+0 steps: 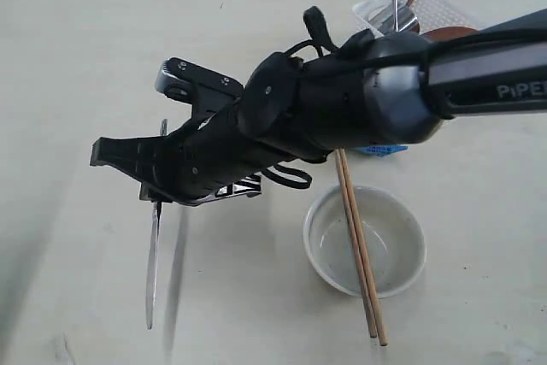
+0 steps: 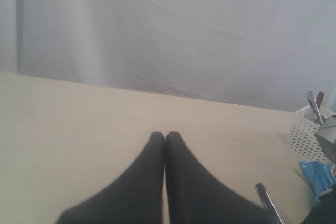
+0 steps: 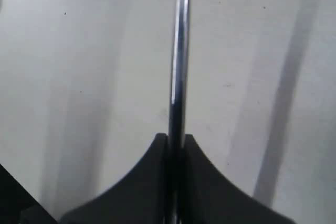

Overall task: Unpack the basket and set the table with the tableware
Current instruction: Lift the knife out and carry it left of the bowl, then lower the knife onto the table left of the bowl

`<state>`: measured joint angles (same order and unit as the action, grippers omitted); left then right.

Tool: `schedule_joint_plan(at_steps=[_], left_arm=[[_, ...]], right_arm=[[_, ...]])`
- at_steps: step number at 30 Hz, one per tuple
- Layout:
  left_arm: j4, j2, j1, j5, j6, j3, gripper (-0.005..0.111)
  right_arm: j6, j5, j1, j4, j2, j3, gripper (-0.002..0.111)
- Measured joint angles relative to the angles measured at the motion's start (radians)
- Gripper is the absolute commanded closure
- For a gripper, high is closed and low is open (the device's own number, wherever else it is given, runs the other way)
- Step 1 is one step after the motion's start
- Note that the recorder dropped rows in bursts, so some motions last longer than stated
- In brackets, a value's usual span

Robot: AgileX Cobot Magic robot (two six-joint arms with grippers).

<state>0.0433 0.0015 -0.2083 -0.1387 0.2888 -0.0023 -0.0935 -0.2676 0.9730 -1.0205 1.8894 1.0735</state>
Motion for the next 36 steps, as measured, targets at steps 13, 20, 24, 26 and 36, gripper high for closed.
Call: schedule_joint_plan(at_steps=[13,20,24,26,36], left_arm=[[0.0,0.0,0.0,0.0,0.0,0.0,0.107],[0.0,0.0,0.0,0.0,0.0,0.0,0.107],[0.0,0.0,0.0,0.0,0.0,0.0,0.107],[0.0,0.0,0.0,0.0,0.0,0.0,0.107],[0.0,0.0,0.0,0.0,0.0,0.0,0.107]], right_arm=[[-0.022,0.017,0.0,-0.015,0.068,0.0,0.109],[-0.024,0.032,0.0,-0.012,0.1,0.0,0.109],[-0.018,0.04,0.0,-0.012,0.108,0.0,0.109],[-0.018,0.044,0.0,-0.012,0.108,0.0,0.109],[-0.003,0.038,0.0,-0.012,0.124,0.0,0.109]])
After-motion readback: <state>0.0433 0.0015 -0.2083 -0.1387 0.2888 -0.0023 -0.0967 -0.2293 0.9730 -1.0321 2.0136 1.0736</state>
